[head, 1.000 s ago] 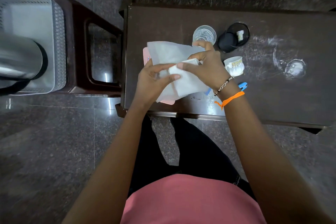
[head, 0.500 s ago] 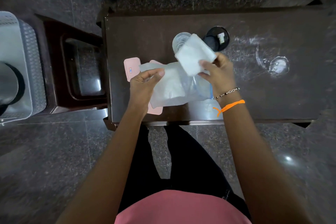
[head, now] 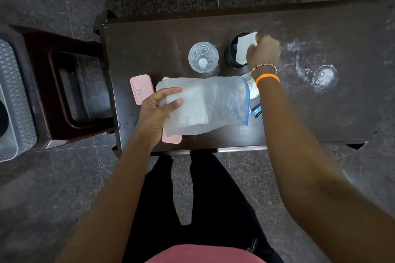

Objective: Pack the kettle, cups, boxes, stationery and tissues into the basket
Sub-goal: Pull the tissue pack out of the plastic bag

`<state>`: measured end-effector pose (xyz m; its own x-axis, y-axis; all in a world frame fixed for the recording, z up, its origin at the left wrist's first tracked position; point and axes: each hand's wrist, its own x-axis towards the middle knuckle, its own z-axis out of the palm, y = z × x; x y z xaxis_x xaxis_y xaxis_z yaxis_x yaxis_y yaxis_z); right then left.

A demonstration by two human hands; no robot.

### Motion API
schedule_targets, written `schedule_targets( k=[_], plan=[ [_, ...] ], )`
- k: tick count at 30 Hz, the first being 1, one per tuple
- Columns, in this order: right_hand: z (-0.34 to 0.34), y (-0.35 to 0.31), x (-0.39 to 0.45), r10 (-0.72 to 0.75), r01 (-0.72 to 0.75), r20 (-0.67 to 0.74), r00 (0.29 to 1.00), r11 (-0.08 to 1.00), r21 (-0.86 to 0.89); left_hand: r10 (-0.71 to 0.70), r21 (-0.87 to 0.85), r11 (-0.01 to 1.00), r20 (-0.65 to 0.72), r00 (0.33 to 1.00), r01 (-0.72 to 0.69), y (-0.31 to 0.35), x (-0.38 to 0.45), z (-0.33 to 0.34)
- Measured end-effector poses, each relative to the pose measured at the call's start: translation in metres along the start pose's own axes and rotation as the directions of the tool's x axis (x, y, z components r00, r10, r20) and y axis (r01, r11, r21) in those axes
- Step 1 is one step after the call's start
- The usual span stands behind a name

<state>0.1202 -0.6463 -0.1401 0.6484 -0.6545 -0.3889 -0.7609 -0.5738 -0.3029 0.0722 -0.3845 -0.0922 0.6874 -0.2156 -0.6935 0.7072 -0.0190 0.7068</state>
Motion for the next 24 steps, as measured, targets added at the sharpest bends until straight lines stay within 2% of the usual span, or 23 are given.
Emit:
schedule_targets(
  k=[4,8,10,12,13,14,15,17,18,21,22,24],
  plan=[
    [0.01,-0.003,0.01,-0.004,0.004,0.083,0.997,1.0,0.003,-0.019,-0.035,0.999,-0.01,1.0,0.018,-0.007,0.003,0.002],
    [0.008,0.012,0.004,0.008,-0.016,0.094,0.996,0.996,0.083,-0.024,-0.086,0.996,-0.033,0.999,0.021,-0.011,0.002,0.005],
    [0.002,0.025,-0.004,0.026,-0.04,0.069,0.997,0.974,0.222,-0.042,-0.115,0.993,-0.045,0.998,0.036,-0.012,0.002,0.006],
    [-0.004,0.039,-0.024,0.062,-0.084,0.065,0.996,0.902,0.423,-0.064,-0.149,0.987,-0.072,0.995,0.053,-0.013,0.001,0.007],
    [-0.006,0.044,-0.04,0.108,-0.141,0.093,0.99,0.826,0.546,-0.067,-0.168,0.985,-0.089,0.994,0.051,-0.013,0.0,0.008],
    [-0.008,0.046,-0.059,0.173,-0.231,0.154,0.973,0.698,0.678,-0.062,-0.193,0.98,-0.105,0.993,0.041,-0.014,-0.001,0.01],
    [-0.009,0.046,-0.078,0.233,-0.349,0.264,0.936,0.522,0.778,-0.06,-0.228,0.973,-0.123,0.991,0.031,-0.014,-0.002,0.011],
    [-0.006,0.043,-0.115,0.216,-0.551,0.516,0.829,0.157,0.82,-0.071,-0.307,0.952,-0.181,0.981,0.012,-0.016,-0.004,0.013],
    [-0.002,0.04,-0.129,0.146,-0.61,0.6,0.787,0.036,0.791,-0.082,-0.344,0.939,-0.219,0.972,0.002,-0.017,-0.005,0.014],
    [0.011,0.024,-0.164,-0.068,-0.687,0.687,0.724,-0.164,0.708,-0.072,-0.408,0.912,-0.268,0.961,-0.046,-0.02,-0.01,0.017],
    [0.016,0.016,-0.17,-0.096,-0.682,0.678,0.729,-0.19,0.706,-0.062,-0.417,0.907,-0.267,0.962,-0.057,-0.022,-0.012,0.019],
    [0.025,0.002,-0.174,-0.049,-0.633,0.634,0.772,-0.154,0.759,-0.083,-0.443,0.896,-0.244,0.966,-0.035,-0.025,-0.019,0.02]
  ],
)
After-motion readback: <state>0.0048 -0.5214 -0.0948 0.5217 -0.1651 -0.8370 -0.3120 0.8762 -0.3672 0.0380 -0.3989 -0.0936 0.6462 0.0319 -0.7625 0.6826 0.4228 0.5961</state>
